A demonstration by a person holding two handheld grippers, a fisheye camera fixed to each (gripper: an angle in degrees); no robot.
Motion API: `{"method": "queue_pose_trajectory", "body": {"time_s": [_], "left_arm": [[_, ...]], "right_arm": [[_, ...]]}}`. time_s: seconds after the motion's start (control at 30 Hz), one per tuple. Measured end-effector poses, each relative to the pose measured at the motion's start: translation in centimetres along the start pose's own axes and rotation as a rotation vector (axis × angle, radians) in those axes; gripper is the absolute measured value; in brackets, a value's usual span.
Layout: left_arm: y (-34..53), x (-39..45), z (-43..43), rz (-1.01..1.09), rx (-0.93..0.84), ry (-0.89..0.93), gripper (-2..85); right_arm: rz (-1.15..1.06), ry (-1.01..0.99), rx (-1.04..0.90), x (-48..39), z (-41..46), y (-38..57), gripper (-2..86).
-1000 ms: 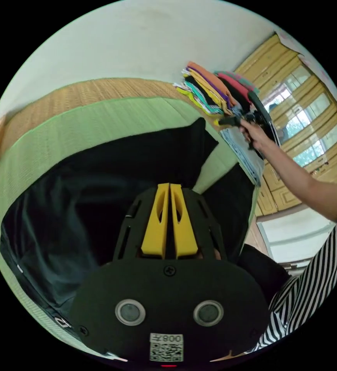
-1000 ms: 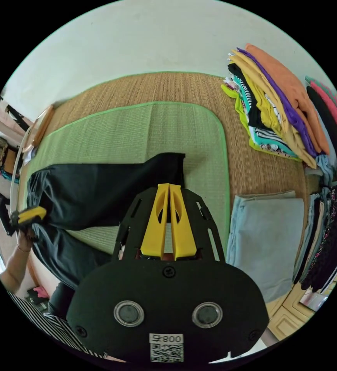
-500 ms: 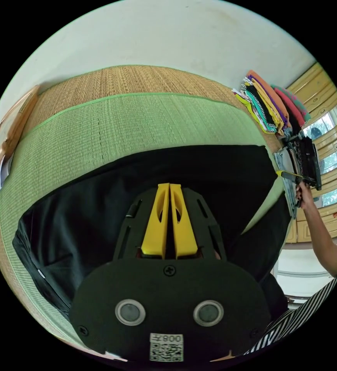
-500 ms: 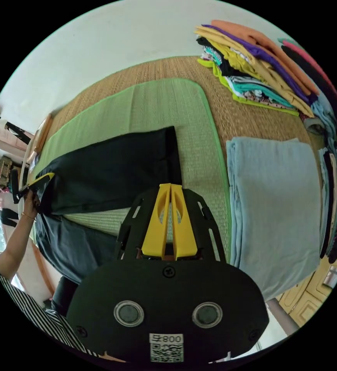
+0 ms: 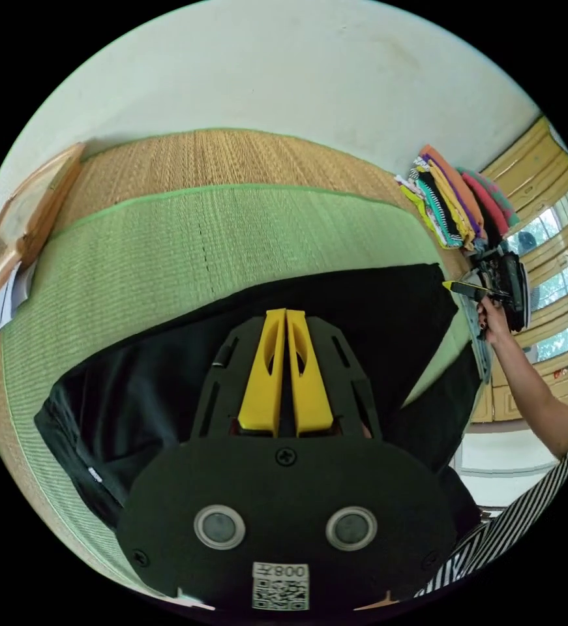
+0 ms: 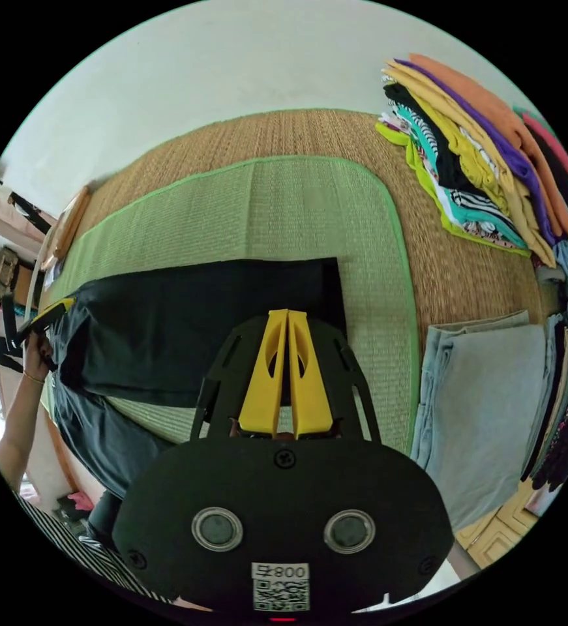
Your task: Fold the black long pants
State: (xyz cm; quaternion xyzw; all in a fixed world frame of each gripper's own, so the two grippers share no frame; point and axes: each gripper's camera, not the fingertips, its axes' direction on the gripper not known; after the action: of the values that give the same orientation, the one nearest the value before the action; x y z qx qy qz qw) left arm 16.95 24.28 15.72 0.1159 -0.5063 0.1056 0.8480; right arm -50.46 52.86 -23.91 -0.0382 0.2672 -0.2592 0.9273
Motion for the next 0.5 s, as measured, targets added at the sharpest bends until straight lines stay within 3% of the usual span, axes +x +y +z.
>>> {"method": "queue_pose_trajectory", "body": {"time_s": [0.23,0.5], "left_arm": [[9.0,-6.2,-4.6,-0.199,-0.007,-0.204,0.1],[8.3,-11.5,-4.1,-0.353,-0.010,-0.231,0.1]], "right_arm": [[-0.314,-0.206,0.012,-13.2,-1.6,-0.2,0.1],[-0.472,-0.255,-0.078,-26.7,1.8,-3.9,0.0]]}}
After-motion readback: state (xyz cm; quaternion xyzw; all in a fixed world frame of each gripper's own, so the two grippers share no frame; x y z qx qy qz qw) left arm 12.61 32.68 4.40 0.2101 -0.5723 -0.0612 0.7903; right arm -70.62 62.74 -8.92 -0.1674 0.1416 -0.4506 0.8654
